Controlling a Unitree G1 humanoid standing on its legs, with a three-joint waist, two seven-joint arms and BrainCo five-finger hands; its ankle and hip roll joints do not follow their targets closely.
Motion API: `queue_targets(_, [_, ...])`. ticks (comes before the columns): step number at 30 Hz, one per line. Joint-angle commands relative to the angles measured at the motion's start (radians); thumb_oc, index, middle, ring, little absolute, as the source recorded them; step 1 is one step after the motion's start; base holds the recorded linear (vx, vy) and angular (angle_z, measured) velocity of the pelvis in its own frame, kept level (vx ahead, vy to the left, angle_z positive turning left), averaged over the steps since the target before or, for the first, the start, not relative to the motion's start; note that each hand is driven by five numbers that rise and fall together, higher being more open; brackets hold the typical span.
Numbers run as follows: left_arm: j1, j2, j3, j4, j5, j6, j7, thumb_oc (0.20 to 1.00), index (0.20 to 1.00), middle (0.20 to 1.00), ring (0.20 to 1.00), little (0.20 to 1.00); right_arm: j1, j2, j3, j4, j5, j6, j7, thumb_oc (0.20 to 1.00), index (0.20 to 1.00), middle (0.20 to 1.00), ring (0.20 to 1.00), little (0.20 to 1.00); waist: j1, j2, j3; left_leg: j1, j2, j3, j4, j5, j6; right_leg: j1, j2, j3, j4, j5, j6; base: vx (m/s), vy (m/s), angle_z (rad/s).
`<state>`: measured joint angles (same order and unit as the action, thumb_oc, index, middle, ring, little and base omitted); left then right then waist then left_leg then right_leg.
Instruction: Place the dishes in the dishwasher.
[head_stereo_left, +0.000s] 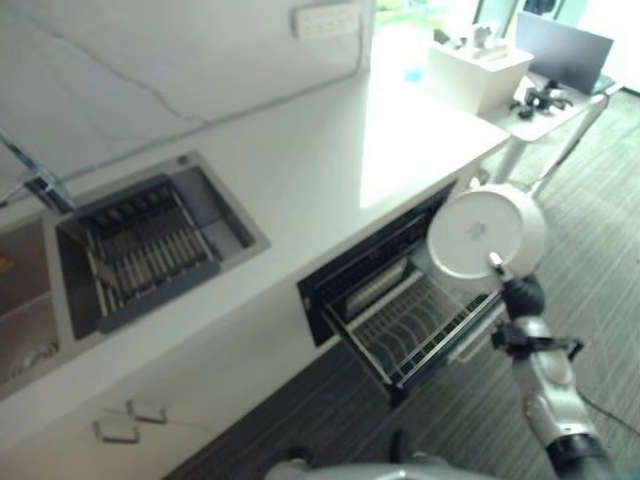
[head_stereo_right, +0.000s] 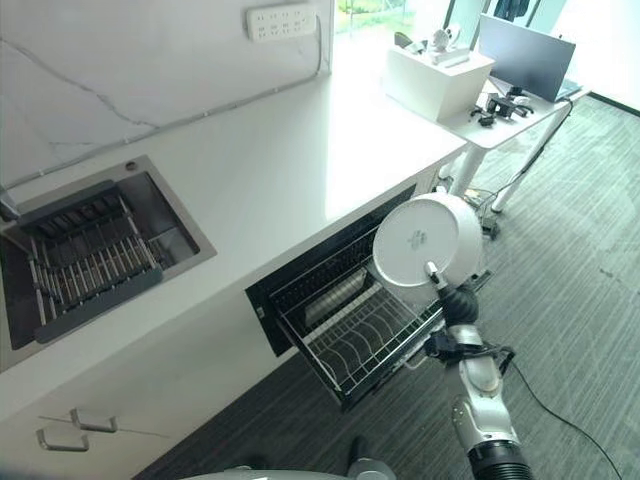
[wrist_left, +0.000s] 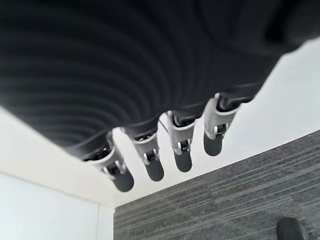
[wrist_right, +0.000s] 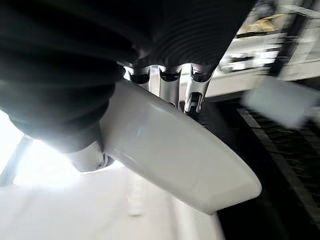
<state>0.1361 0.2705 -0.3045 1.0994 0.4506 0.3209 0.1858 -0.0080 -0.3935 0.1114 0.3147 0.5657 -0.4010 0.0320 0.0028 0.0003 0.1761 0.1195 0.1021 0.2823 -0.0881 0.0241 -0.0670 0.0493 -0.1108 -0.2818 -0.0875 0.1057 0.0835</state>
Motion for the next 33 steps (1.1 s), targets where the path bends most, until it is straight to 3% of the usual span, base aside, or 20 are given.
queue_targets(1, [-0.061, 0.025, 0.017, 0.06, -0.041, 0.011, 0.013, 1.0, 1.0, 1.0, 1.0, 1.0, -0.103, 0.004, -0.035, -0.049, -0.012, -0.076, 0.016, 0.2, 0.2, 0.2, 0.2, 0.2, 0.01, -0.006, 0.019, -0.037, -0.016, -0.081, 0.001, -0.052, 0.039, 0.052, -0.046, -0.022, 0.109, -0.17, 0.047, -0.02, 0.076, 0.05])
queue_targets(6, [-0.064, 0.025, 0.019, 0.07, -0.064, -0.009, 0.013, 1.0, 1.0, 1.0, 1.0, 1.0, -0.114, -0.008, 0.002, 0.05, -0.11, -0.05, -0.003, 0.2, 0.2, 0.2, 0.2, 0.2, 0.025, -0.002, 0.03, -0.049, -0.02, -0.103, 0.001, -0.047, 0.037, 0.055, -0.045, -0.026, 0.11, -0.172, 0.043, -0.02, 0.047, 0.1])
queue_targets(10, [-0.07, 0.028, 0.014, 0.073, -0.058, -0.014, 0.004, 1.0, 1.0, 1.0, 1.0, 1.0, -0.147, -0.026, 0.036, 0.134, -0.192, 0.003, -0.082, 0.2, 0.2, 0.2, 0.2, 0.2, 0.046, -0.001, 0.033, -0.058, -0.024, -0.131, 0.001, -0.044, 0.035, 0.061, -0.041, -0.03, 0.119, -0.182, 0.038, -0.01, 0.035, 0.17])
queue_targets(13, [-0.072, 0.03, 0.006, 0.067, -0.077, -0.013, -0.007, 1.0, 1.0, 1.0, 1.0, 1.0, -0.188, -0.056, 0.067, 0.195, -0.364, 0.098, -0.239, 0.2, 0.2, 0.2, 0.2, 0.2, 0.073, -0.003, 0.044, -0.059, -0.025, -0.145, 0.001, -0.043, 0.034, 0.073, -0.041, -0.045, 0.13, -0.194, 0.033, 0.01, 0.02, 0.23])
queue_targets(16, [-0.079, 0.036, -0.004, 0.066, -0.072, -0.008, -0.027, 1.0, 1.0, 1.0, 1.0, 1.0, -0.236, -0.084, 0.096, 0.236, -0.498, 0.163, -0.291, 0.2, 0.2, 0.2, 0.2, 0.2, 0.093, -0.003, 0.052, -0.063, -0.024, -0.15, 0.001, -0.039, 0.034, 0.071, -0.044, -0.058, 0.142, -0.197, 0.032, 0.01, 0.009, 0.08])
queue_targets(20, [-0.106, 0.071, -0.027, 0.06, -0.073, -0.006, -0.052, 1.0, 1.0, 1.0, 1.0, 1.0, -0.353, -0.165, 0.188, 0.293, -0.746, 0.33, -0.35, 0.2, 0.2, 0.2, 0.2, 0.2, 0.13, -0.013, 0.07, -0.075, -0.022, -0.157, 0.003, -0.034, 0.035, 0.065, -0.045, -0.075, 0.151, -0.195, 0.033, 0.02, -0.021, 0.06])
queue_targets(23, [-0.126, 0.092, -0.028, 0.062, -0.076, -0.012, -0.062, 1.0, 1.0, 1.0, 1.0, 1.0, -0.437, -0.186, 0.25, 0.325, -0.827, 0.391, -0.35, 0.2, 0.2, 0.2, 0.2, 0.2, 0.151, -0.025, 0.087, -0.086, -0.023, -0.17, 0.013, -0.032, 0.039, 0.058, -0.042, -0.079, 0.162, -0.192, 0.033, 0.01, -0.066, 0.12])
queue_targets(26, [-0.141, 0.123, -0.038, 0.061, -0.023, -0.014, -0.072, 1.0, 1.0, 1.0, 1.0, 1.0, -0.516, -0.196, 0.329, 0.373, -1.014, 0.427, -0.353, 0.2, 0.2, 0.2, 0.2, 0.2, 0.173, -0.039, 0.105, -0.094, -0.022, -0.186, 0.02, -0.031, 0.042, 0.055, -0.036, -0.081, 0.179, -0.195, 0.032, 0.06, -0.094, 0.09])
queue_targets(33, [-0.208, 0.17, -0.074, 0.071, -0.05, -0.014, -0.069, 1.0, 1.0, 1.0, 1.0, 1.0, -0.651, -0.198, 0.446, 0.537, -1.027, 0.439, -0.347, 0.2, 0.2, 0.2, 0.2, 0.2, 0.208, -0.057, 0.158, -0.15, -0.029, -0.221, 0.049, -0.03, 0.054, 0.02, -0.023, -0.072, 0.194, -0.19, 0.031, -0.04, -0.074, 0.13])
